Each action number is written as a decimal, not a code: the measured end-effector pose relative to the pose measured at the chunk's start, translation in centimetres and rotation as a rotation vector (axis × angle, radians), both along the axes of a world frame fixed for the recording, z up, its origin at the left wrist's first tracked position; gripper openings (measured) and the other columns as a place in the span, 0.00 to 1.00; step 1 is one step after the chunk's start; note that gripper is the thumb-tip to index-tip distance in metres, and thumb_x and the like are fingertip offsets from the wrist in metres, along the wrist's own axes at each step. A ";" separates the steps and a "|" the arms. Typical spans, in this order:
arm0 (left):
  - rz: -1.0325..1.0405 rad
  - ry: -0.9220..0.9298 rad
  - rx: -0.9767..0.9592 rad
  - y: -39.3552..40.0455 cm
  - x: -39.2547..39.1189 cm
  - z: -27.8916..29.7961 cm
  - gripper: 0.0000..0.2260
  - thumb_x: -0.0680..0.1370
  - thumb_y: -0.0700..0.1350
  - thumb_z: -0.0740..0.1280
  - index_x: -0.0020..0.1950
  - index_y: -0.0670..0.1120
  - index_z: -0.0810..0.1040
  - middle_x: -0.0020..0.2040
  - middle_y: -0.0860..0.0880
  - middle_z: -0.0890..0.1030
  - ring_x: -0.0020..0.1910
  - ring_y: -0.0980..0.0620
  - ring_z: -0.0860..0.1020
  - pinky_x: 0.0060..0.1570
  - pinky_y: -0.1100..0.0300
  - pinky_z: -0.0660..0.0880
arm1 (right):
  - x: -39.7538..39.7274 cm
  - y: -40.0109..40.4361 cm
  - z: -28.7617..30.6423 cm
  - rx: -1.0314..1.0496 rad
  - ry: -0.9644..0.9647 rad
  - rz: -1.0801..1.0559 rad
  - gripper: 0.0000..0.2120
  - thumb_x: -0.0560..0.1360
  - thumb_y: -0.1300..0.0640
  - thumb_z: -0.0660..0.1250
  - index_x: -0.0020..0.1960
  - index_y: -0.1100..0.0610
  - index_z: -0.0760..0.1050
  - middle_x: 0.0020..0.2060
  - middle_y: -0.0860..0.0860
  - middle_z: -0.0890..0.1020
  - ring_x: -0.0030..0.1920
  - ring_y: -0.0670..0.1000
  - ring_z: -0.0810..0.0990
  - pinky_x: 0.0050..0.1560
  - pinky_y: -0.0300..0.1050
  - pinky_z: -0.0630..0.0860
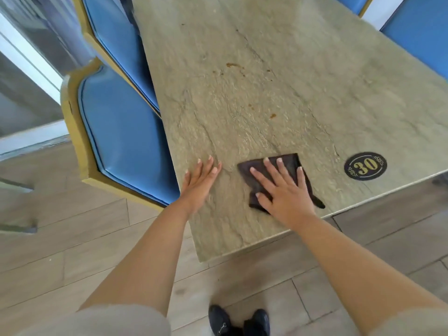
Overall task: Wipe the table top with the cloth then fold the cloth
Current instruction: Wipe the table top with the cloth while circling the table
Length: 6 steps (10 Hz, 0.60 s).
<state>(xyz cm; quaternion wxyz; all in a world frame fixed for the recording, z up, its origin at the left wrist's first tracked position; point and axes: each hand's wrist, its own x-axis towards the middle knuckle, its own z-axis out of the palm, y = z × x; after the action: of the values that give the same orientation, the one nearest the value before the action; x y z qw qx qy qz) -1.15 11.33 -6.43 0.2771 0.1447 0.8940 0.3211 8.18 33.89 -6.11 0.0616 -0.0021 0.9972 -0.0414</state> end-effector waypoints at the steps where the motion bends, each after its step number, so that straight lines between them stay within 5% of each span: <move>1: 0.090 -0.034 0.010 -0.3 -0.4 -0.9 0.28 0.69 0.78 0.38 0.69 0.78 0.52 0.78 0.64 0.41 0.75 0.56 0.32 0.73 0.49 0.29 | -2.3 -2.5 0.6 -0.059 -0.095 -0.277 0.29 0.78 0.39 0.44 0.75 0.38 0.36 0.77 0.48 0.37 0.76 0.55 0.33 0.70 0.69 0.36; 2: 0.547 -0.009 0.237 -2.2 -0.7 -0.7 0.33 0.79 0.69 0.44 0.79 0.52 0.56 0.80 0.50 0.51 0.77 0.56 0.45 0.72 0.68 0.40 | 0.1 -8.5 0.6 -0.055 -0.050 -0.064 0.30 0.78 0.40 0.44 0.76 0.40 0.36 0.77 0.49 0.37 0.76 0.57 0.33 0.69 0.72 0.36; 3: 0.549 -0.815 1.180 -0.6 -1.4 2.0 0.33 0.82 0.61 0.45 0.75 0.37 0.61 0.80 0.47 0.52 0.78 0.49 0.45 0.77 0.56 0.47 | 5.3 -11.5 0.1 -0.092 0.015 0.269 0.29 0.76 0.42 0.51 0.76 0.39 0.48 0.78 0.49 0.49 0.77 0.58 0.42 0.70 0.72 0.43; 4: 0.180 -0.428 0.495 -0.6 0.0 2.0 0.29 0.79 0.68 0.40 0.78 0.60 0.54 0.79 0.59 0.47 0.77 0.57 0.38 0.75 0.47 0.35 | 6.6 -8.1 -0.1 -0.071 0.001 0.651 0.28 0.77 0.44 0.54 0.75 0.36 0.51 0.78 0.45 0.51 0.78 0.54 0.46 0.73 0.65 0.43; 5: 0.299 -0.415 0.510 -0.5 0.1 2.3 0.29 0.80 0.67 0.43 0.78 0.57 0.54 0.79 0.59 0.50 0.78 0.58 0.42 0.76 0.52 0.37 | 3.4 -4.7 0.1 -0.074 -0.050 0.568 0.26 0.77 0.42 0.49 0.75 0.34 0.49 0.77 0.41 0.48 0.77 0.49 0.42 0.74 0.60 0.40; 6: 0.329 -0.482 0.518 -0.2 0.6 2.8 0.28 0.81 0.64 0.44 0.78 0.54 0.54 0.79 0.57 0.52 0.78 0.58 0.45 0.74 0.59 0.41 | -0.1 -5.3 0.4 -0.065 -0.071 0.131 0.28 0.75 0.38 0.39 0.75 0.36 0.41 0.77 0.43 0.41 0.77 0.51 0.36 0.73 0.62 0.36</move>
<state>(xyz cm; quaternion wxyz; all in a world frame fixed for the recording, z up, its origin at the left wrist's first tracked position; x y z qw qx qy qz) -0.55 11.10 -3.60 0.3784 -0.0151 0.7038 0.6010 8.11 28.63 -5.70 0.0993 -0.0679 0.9903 -0.0696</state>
